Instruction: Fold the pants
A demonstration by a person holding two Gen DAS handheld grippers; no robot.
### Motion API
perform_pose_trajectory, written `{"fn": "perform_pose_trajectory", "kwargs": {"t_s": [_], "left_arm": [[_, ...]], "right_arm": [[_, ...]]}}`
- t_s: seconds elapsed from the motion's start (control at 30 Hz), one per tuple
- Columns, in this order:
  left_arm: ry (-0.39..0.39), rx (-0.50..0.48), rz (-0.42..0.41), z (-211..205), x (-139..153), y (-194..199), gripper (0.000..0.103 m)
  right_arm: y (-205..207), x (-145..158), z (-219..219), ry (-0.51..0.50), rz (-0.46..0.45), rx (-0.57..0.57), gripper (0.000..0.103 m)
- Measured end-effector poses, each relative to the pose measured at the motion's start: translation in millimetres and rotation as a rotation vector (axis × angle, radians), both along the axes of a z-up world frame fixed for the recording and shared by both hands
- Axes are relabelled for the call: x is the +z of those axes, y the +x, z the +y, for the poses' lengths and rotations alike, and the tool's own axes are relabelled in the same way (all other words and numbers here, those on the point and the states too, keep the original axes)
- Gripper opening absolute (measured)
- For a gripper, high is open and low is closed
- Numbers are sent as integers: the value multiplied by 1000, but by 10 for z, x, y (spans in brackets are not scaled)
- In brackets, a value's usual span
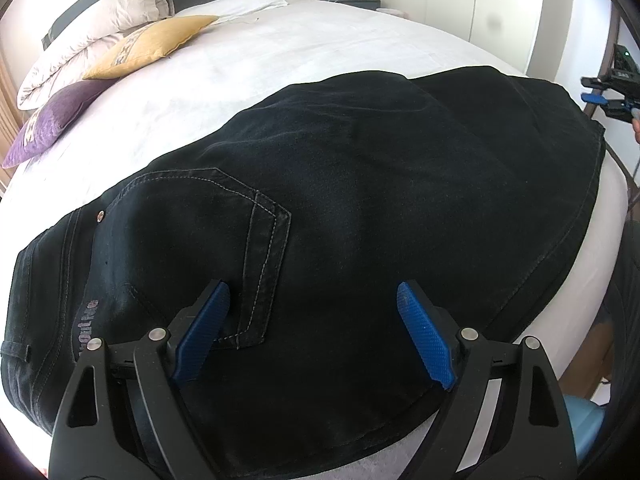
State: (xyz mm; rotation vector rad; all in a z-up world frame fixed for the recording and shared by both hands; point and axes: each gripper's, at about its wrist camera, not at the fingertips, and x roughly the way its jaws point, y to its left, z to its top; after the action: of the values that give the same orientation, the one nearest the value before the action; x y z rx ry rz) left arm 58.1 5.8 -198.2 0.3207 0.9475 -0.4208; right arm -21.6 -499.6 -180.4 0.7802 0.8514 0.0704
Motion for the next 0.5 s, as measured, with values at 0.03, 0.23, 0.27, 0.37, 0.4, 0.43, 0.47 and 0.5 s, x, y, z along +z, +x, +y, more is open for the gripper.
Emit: {"fn": "perform_pose_trajectory", "kwargs": {"t_s": [0.03,0.23,0.27,0.37,0.4,0.43,0.47,0.5], "left_arm": [[0,1,-1,1,2,-4,86],[-1,4,-2,-9,-6,-6,86],[2,4,-2,-14,-4,-5,86],[5,7,-2,-18,5,-12,86],[4,8,-2,-21,4,-11,86],[3,9,-3,-25,3,-11,86],[3,9,-3,-23,4,-11,86],[3,8,-2,-23,4,-9,86]], "right_arm": [[-61,-16,-26,5,7,1,40],[-313,-149,-86,102,43,-21,40],[-333,-189,-88,103,69,-26,40],[-447,-242,-152,183,64,-87,40],[-468,-259,-147,213,59,-108,40],[-528,-284,-140,248,57,-125,40],[-560,-300,-114,269,57,-124,40],[-584,-313,-82,286,60,-122,41]]}}
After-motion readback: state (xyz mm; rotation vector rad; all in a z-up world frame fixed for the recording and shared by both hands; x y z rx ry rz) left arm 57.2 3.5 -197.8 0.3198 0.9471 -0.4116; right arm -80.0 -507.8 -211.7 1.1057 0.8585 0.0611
